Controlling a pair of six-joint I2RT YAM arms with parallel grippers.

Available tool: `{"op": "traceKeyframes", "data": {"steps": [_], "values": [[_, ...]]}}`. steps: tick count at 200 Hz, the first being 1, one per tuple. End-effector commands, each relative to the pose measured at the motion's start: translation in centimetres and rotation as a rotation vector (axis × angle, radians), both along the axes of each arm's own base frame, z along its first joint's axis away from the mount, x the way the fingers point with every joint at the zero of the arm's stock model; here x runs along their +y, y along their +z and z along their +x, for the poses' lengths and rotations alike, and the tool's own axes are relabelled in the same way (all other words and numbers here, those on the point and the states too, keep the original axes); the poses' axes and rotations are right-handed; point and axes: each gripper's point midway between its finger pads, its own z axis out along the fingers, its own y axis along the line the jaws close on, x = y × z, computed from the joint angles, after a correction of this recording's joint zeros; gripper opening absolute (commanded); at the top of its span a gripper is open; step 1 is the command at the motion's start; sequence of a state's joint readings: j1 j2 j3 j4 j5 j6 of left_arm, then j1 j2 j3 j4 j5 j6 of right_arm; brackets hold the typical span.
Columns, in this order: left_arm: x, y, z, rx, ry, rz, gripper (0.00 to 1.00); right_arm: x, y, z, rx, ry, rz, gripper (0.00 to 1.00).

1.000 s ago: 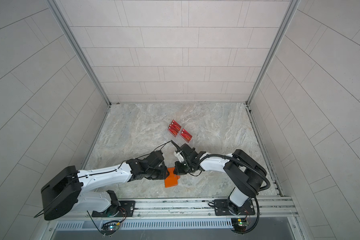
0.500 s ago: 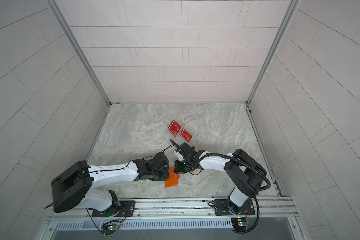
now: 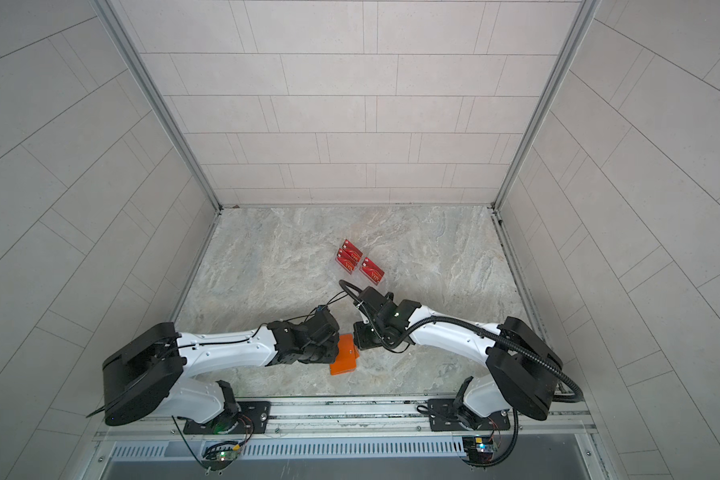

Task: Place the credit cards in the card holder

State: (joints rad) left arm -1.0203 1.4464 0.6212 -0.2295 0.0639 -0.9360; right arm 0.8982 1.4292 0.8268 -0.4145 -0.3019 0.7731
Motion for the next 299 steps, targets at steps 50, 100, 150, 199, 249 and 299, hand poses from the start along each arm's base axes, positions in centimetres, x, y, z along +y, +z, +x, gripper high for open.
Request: {"op": "traceKeyframes", "data": {"steps": [50, 100, 150, 199, 249, 299], "values": [[3.2, -4.0, -2.4, 0.082, -0.011, 0.131, 0.36, 0.1, -2.1, -0.2, -0.041, -0.009, -0.19, 0.32], [3.4, -4.3, -2.7, 0.089, -0.015, 0.134, 0.36, -1.9, -1.9, 0.6, -0.1, -0.02, -0.302, 0.3], [3.3, -4.2, -2.7, 0.092, -0.017, 0.133, 0.36, -2.1, -2.4, 0.5, -0.093, -0.01, -0.323, 0.25], [3.1, -4.2, -2.8, 0.098, -0.024, 0.127, 0.37, -2.4, -1.9, 0.3, -0.098, 0.004, -0.312, 0.14], [3.0, -4.1, -2.8, 0.097, -0.019, 0.114, 0.39, -2.6, -2.6, -0.2, -0.073, 0.021, -0.323, 0.11], [2.9, -4.1, -2.9, 0.101, -0.02, 0.109, 0.4, -2.4, -2.2, -0.3, -0.075, 0.024, -0.303, 0.22]]}}
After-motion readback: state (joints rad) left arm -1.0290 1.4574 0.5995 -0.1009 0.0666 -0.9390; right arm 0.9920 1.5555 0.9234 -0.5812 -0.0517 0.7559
